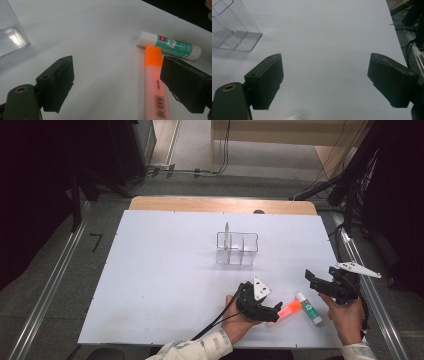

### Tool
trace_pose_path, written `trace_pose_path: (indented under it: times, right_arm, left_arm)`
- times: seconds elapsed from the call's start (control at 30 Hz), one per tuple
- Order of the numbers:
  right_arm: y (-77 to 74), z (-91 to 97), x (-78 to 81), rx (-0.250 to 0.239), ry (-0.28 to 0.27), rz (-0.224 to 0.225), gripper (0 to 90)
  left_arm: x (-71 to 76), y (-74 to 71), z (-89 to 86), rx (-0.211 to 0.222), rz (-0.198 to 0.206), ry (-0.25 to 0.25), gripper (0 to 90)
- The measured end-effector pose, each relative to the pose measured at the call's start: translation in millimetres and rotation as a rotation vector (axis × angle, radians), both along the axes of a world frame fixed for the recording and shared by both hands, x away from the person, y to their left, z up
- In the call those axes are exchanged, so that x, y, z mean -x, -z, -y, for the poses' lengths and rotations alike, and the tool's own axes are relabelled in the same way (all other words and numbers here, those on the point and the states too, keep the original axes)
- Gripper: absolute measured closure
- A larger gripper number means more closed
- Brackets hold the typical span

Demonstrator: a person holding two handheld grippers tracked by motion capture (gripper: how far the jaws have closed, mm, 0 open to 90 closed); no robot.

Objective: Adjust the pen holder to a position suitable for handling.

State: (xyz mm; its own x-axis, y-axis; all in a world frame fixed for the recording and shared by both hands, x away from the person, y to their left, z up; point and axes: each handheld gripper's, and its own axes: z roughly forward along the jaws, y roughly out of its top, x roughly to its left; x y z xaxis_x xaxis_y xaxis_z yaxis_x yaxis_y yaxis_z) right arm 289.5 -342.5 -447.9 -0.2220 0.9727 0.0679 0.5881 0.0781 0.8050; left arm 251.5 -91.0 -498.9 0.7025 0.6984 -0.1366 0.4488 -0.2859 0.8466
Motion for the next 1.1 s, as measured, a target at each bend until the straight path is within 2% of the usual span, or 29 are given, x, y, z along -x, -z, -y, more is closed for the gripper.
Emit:
trace_pose_path:
  times: [0.2,0.33,0.7,0.93,1.1]
  right_arm:
    - [0.4,0.9,0.0,-0.001,0.004,0.001,12.0]
    - [0.7,0.5,0.2,0.0,0.001,0.0,12.0]
    - [1.3,0.3,0.0,0.001,0.001,-0.004,12.0]
    - [1.7,0.7,-0.1,0.002,0.001,-0.006,12.0]
    - [1.9,0.0,-0.2,0.001,-0.001,-0.01,12.0]
  left_arm:
    - [0.1,1.3,12.7,-0.005,-0.018,0.03,15.3]
    - [1.0,3.0,19.1,-0.025,-0.019,0.048,16.9]
    - [0.0,8.6,37.9,-0.049,-0.036,0.103,25.9]
    - [-2.4,11.6,43.4,-0.053,-0.048,0.114,29.7]
    - [-1.1,13.7,48.2,-0.063,-0.04,0.127,31.8]
